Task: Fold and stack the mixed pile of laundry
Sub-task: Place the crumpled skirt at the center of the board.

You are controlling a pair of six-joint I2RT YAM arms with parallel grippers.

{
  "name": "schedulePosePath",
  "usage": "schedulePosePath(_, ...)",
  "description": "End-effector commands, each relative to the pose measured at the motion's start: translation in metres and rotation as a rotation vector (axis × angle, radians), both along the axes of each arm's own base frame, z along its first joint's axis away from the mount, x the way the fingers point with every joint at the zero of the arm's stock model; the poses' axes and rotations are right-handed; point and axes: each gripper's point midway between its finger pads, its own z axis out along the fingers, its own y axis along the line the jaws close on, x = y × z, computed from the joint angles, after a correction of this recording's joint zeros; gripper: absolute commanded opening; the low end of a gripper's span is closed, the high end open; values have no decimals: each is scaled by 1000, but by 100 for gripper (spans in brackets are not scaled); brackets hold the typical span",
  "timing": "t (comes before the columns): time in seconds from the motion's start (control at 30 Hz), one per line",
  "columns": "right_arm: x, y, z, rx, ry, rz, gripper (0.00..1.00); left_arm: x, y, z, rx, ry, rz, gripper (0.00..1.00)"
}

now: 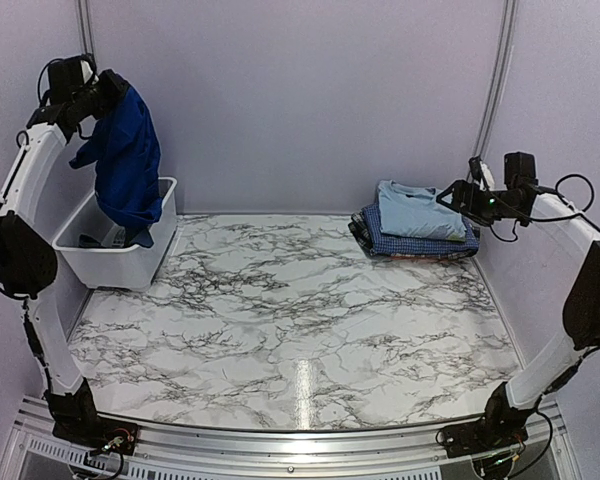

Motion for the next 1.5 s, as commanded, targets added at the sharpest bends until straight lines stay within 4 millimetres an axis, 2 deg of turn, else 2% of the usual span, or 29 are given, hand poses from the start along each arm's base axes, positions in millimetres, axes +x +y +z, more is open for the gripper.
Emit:
schedulePosePath(0.0, -6, 7, 27, 35, -76, 32, 97, -50, -36, 108, -23, -315, -126, 0)
schedulePosePath(0.07, -9, 9, 27, 45, -77, 42, 97, -61, -43, 123, -41, -358, -152, 0)
schedulePosePath(0.3, -28, 22, 35, 96, -102, 88, 97, -114, -115, 176, -109, -524, -354, 0)
schedulePosePath(0.4, -37, 27, 37, 107, -108, 103, 97, -135, -155, 187, -158, -562, -466, 0)
schedulePosePath(0.6, -51, 40, 39, 125, -113, 140, 97, -174, -244, 186, -252, -545, -707, 0)
schedulePosePath(0.67, -55, 44, 37, 126, -105, 152, 97, -193, -274, 184, -283, -538, -812, 0)
schedulePosePath(0.77, -60, 49, 35, 123, -95, 167, 97, -213, -290, 181, -293, -525, -903, 0)
schedulePosePath(0.83, -63, 52, 32, 123, -86, 177, 97, -211, -285, 167, -286, -483, -886, 0)
schedulePosePath(0.9, -67, 57, 27, 120, -72, 193, 96, -195, -272, 132, -274, -383, -813, 0)
schedulePosePath(0.93, -69, 60, 23, 117, -62, 205, 96, -184, -267, 100, -270, -306, -794, 0)
schedulePosePath(0.97, -72, 64, 19, 110, -51, 218, 95, -179, -259, 69, -260, -229, -775, 23)
schedulePosePath(1.0, -75, 67, 15, 100, -37, 226, 95, -165, -248, 23, -239, -105, -721, 48)
schedulePosePath(1.03, -78, 70, 8, 89, -17, 233, 95, -151, -229, -32, -227, 40, -618, 69)
schedulePosePath(1.07, -81, 71, 4, 81, -3, 241, 93, -142, -201, -87, -221, 187, -484, 85)
schedulePosePath(1.1, -86, 78, -2, 80, 14, 262, 93, -140, -174, -138, -212, 297, -376, 94)
schedulePosePath(1.13, -93, 88, -6, 81, 26, 295, 92, -149, -154, -189, -190, 390, -311, 98)
schedulePosePath(1.17, -100, 95, -12, 85, 42, 318, 91, -157, -141, -212, -159, 422, -261, 99)
schedulePosePath(1.23, -116, 112, -24, 91, 76, 374, 90, -175, -140, -252, -103, 509, -263, 99)
schedulePosePath(1.3, -132, 129, -41, 88, 116, 425, 87, -196, -156, -287, -42, 615, -303, 99)
schedulePosePath(1.47, -164, 159, -83, 44, 226, 519, 81, -239, -192, -346, 242, 790, -385, 99)
